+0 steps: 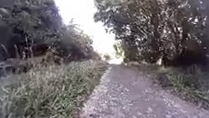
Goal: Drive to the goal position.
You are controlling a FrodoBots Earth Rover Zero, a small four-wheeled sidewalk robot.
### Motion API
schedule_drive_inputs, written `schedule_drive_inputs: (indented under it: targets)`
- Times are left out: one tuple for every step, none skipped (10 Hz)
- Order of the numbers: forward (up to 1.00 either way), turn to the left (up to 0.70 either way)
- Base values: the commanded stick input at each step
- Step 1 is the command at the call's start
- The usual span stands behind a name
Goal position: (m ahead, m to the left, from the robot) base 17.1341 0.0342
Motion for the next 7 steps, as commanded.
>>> schedule_drive_inputs:
  targets:
    - [0.7,-0.2]
    - [0.7,0.0]
    - [0.7,0.0]
    - [0.7,0.0]
    - [0.7,0.0]
    - [0.7,0.0]
    - [0.7,0.0]
